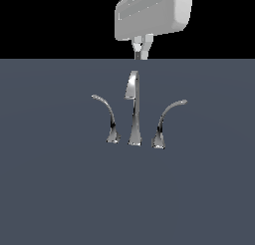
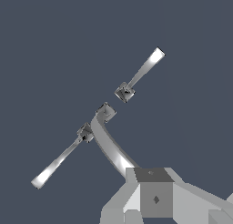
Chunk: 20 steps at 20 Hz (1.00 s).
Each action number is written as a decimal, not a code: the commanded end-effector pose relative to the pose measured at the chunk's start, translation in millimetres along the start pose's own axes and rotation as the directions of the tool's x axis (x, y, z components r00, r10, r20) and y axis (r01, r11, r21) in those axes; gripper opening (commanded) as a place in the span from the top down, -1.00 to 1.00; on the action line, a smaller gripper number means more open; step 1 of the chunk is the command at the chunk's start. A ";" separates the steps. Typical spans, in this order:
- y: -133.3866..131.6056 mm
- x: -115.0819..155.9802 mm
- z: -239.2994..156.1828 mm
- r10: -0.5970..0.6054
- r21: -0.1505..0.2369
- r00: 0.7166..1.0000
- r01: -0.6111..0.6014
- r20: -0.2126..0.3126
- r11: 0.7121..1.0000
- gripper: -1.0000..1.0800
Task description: Turn on the faucet by rotating a designated handle.
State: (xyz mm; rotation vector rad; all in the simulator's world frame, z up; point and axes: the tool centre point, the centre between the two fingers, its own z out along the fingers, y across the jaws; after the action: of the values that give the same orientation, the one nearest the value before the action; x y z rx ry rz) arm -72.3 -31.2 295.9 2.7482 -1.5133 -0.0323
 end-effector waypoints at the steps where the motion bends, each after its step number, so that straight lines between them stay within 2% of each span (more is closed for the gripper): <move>1: -5.0 14.0 12.5 0.074 0.002 0.997 -0.074 -0.001 0.997 1.00; 5: -10.4 37.4 32.4 0.192 0.005 0.981 -0.192 -0.002 0.981 1.00; 9: -13.0 62.5 53.0 0.312 0.008 0.950 -0.312 -0.004 0.950 1.00; 20: -5.2 126.3 103.4 0.589 0.017 0.808 -0.588 -0.005 0.808 1.00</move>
State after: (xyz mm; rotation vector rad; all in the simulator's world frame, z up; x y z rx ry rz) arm -5.0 -127.3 196.2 2.1884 -2.2501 -0.0072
